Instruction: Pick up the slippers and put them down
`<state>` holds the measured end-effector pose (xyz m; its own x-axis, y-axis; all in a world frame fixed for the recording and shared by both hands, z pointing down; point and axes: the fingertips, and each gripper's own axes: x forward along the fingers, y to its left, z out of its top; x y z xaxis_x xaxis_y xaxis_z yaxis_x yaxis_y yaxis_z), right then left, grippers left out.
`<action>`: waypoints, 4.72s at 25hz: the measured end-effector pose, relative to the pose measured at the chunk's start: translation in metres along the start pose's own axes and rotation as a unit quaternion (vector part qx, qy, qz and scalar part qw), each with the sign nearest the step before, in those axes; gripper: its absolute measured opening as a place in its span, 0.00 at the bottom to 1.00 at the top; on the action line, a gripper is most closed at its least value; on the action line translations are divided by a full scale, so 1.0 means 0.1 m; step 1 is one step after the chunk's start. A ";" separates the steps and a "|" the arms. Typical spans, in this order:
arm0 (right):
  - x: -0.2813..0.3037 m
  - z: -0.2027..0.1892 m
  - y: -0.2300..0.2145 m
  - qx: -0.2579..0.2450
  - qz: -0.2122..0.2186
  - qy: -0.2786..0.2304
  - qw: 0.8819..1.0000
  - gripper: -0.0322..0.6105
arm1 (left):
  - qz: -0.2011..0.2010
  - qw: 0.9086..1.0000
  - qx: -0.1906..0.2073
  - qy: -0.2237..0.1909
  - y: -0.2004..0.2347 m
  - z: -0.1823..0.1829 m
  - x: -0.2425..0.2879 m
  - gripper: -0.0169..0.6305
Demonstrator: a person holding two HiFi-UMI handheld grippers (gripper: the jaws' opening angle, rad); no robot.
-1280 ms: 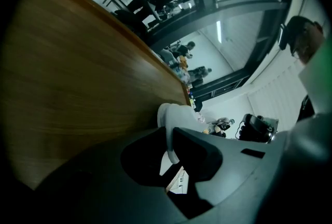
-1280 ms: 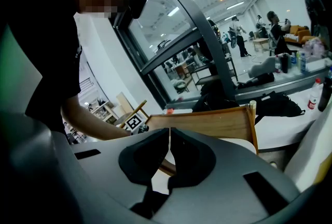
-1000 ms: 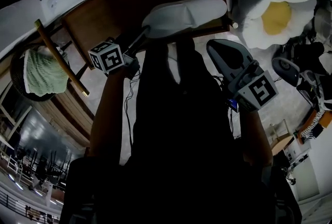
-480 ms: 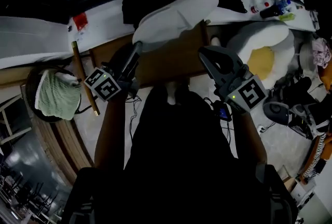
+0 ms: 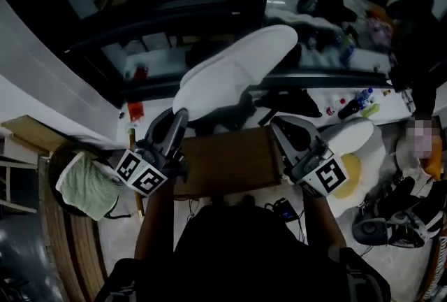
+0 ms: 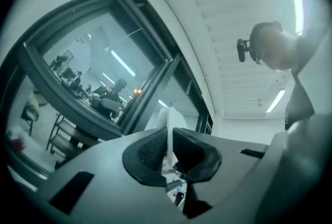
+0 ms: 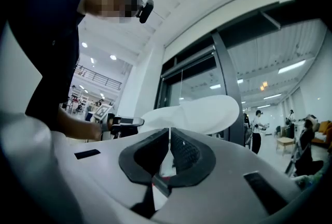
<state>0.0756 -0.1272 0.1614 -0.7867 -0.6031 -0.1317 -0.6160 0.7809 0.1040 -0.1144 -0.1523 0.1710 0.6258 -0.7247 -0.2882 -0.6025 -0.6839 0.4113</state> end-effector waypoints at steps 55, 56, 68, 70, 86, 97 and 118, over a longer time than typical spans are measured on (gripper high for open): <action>-0.90 -2.86 0.39 0.216 -0.045 0.232 0.948 0.09 | 0.179 0.901 -0.272 0.288 0.91 -3.74 -1.51 0.08; -0.89 -2.90 0.41 0.220 -0.044 0.232 0.946 0.09 | 0.184 0.897 -0.273 0.294 0.92 -3.80 -1.55 0.08; -0.99 -3.30 0.49 0.281 -0.044 0.230 0.931 0.09 | 0.252 0.872 -0.241 0.345 1.24 -4.32 -1.90 0.10; -1.00 -3.33 0.51 0.282 -0.044 0.231 0.930 0.09 | 0.260 0.866 -0.216 0.368 1.26 -4.37 -1.94 0.11; -1.06 -3.18 0.60 0.256 -0.040 0.229 0.938 0.09 | 0.280 0.872 -0.108 0.387 1.25 -4.13 -1.97 0.24; -0.31 -1.96 0.87 0.164 0.069 0.162 0.971 0.09 | 0.005 0.956 -0.023 0.291 -0.06 -2.39 -0.90 0.05; 0.61 -0.97 1.08 0.079 0.102 0.103 0.986 0.09 | -0.133 0.957 0.099 0.240 -0.34 -1.02 -0.71 0.05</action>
<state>-0.0426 -0.0957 0.2600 -0.8947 -0.4394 0.0805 -0.4438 0.8948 -0.0486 -0.0883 -0.0694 0.2656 0.8966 -0.4337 0.0899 -0.4429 -0.8756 0.1930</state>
